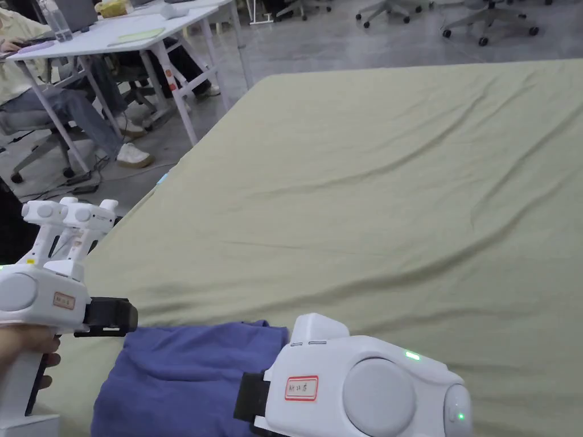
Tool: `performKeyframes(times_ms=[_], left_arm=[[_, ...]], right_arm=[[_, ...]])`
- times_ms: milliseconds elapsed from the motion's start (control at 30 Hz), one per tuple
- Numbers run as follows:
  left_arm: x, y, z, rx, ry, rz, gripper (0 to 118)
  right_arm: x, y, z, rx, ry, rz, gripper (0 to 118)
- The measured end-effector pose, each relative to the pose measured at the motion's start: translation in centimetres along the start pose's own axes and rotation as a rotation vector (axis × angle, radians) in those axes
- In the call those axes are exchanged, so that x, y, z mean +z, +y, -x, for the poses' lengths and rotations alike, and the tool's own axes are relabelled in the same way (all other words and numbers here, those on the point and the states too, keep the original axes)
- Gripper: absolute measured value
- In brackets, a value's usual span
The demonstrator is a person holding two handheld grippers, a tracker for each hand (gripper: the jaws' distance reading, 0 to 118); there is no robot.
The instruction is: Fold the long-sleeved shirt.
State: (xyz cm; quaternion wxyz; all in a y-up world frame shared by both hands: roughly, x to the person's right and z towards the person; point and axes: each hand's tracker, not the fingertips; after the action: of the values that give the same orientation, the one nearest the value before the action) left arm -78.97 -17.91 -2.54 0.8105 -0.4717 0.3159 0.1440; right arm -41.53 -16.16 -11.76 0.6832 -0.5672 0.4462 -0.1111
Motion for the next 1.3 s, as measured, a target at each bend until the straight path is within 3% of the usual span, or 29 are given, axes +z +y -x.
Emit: performKeyframes(times_ms=[100,133,167,233,367,433,533,633,700,767,1000,1233,1267,1300], left_arm=[[3.5,-0.2,-3.3,0.016,-0.096,-0.052,110],[5.3,-0.3,-4.4,0.013,-0.131,-0.060,102],[7.3,-0.4,-6.1,-0.014,-0.191,-0.068,81],[11.3,-1.3,-10.2,-0.105,-0.263,-0.152,2],[21.2,-3.8,-17.9,-0.242,-0.288,-0.472,3],[26.0,-5.5,-21.4,-0.195,-0.361,-0.615,3],[32.6,-8.6,-26.6,-0.129,-0.450,-0.818,9],[37.1,-12.3,-31.1,-0.139,-0.477,-0.920,9],[39.1,-14.6,-33.7,-0.156,-0.503,-0.937,9],[40.7,-16.7,-35.2,-0.158,-0.530,-0.933,9],[41.6,-20.5,-38.3,-0.140,-0.563,-0.896,9],[41.8,-20.3,-38.0,-0.127,-0.487,-0.924,8],[41.8,-20.2,-37.6,-0.130,-0.499,-0.948,19],[41.9,-20.2,-37.5,-0.134,-0.483,-0.972,57]], right_arm=[[3.6,-0.7,-1.5,0.014,-0.054,-0.033,4],[5.1,-0.8,-2.3,0.018,-0.060,-0.040,4],[7.2,-1.1,-3.2,0.008,-0.080,-0.064,4],[11.7,-1.4,-5.0,-0.013,-0.123,-0.148,4],[23.5,-3.0,-8.3,0.018,-0.258,-0.422,4],[29.5,-4.4,-9.2,0.070,-0.379,-0.582,4],[36.8,-7.4,-9.3,0.157,-0.638,-0.778,4],[41.8,-9.8,-9.1,0.241,-0.728,-0.884,4],[44.1,-11.1,-9.0,0.239,-0.749,-0.922,4],[46.1,-12.5,-8.9,0.257,-0.743,-0.954,15],[47.4,-13.9,-8.9,0.260,-0.704,-0.969,15],[46.5,-13.2,-9.0,0.286,-0.658,-0.979,16],[46.3,-13.1,-9.2,0.322,-0.667,-0.983,30],[46.2,-13.0,-9.4,0.345,-0.675,-1.007,67]])
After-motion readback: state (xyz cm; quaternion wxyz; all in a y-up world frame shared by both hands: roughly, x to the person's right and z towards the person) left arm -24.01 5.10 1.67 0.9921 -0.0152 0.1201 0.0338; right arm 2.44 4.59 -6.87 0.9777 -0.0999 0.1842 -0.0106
